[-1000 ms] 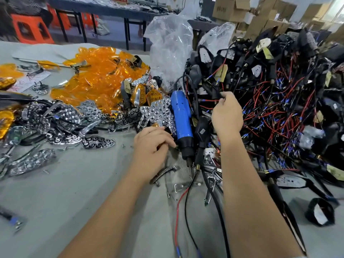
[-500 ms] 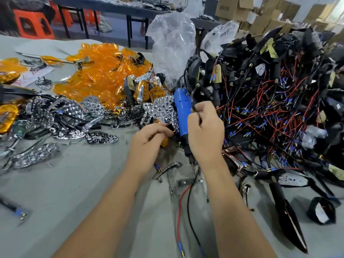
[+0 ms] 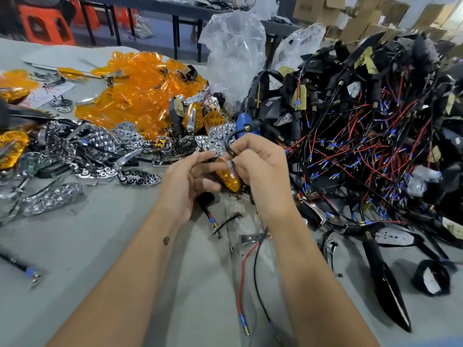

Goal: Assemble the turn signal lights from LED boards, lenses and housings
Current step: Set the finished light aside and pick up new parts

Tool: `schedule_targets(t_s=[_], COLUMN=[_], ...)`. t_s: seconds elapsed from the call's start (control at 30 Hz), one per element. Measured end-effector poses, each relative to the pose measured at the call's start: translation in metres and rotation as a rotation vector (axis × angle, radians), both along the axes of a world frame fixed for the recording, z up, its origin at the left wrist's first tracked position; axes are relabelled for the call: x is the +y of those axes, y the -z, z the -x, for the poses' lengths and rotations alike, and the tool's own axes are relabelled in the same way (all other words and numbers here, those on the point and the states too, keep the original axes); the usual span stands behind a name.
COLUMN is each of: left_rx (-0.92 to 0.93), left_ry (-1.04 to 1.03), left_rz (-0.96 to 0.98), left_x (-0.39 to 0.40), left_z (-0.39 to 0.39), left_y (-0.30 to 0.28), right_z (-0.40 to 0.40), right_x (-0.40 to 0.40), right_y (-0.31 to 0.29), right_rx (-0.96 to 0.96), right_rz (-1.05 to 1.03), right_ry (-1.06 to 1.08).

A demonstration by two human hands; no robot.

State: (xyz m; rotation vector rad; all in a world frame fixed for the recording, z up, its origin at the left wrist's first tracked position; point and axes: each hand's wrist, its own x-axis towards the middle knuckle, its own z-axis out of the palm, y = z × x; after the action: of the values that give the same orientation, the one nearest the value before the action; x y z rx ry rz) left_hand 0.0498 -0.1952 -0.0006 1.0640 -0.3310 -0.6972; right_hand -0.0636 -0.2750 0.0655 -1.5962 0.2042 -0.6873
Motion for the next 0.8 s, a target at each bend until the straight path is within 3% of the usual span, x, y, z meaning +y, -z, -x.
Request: schedule_targets(t_s=[0.1,0.17,0.27,0.37,0.43,0.53,0.67,0.8], left_rx=[0.007,0.068,0.13,0.227,0.313,0.411,0.661,0.696], left_ry=[0.082,0.19,0.254,0.281,0.291,0.252,0.397,0.503], left_rz=[0.018,0.043,0.052,0.122,0.208,0.412,0.733,0.698], left_x=[0.002,0.004,0.006,0.007,0.008,0.015,0.028,0.037], left_z=[-0.002,-0.003,-0.008,-0.014,-0.017,-0.022,-0.025,-0.025], left_y=[0.003,0.002,0.003,0.003,0.004,0.004,0.005,0.002], right_z=[0.004,-0.001,-0.013,-0.018,-0.018,-0.017,-0.019,-0.03], right_x=[0.003,0.009,0.018,0.02,0.017,0.006,-0.009,-0.009], right_y=[0.0,0.008,0.025,0.035,0.034,0.03,0.022,0.018], right_rx=[0.027,0.219,0.543,0.652,0.648,0.559,0.413,0.372], right_rz=[-0.053,0.01,0.297,0.312,0.263,0.152,-0.269,-0.325], right_ry=[-0.208,-0.314,-0.336,-0.353,-0.351,-0.167,0.036,0.028])
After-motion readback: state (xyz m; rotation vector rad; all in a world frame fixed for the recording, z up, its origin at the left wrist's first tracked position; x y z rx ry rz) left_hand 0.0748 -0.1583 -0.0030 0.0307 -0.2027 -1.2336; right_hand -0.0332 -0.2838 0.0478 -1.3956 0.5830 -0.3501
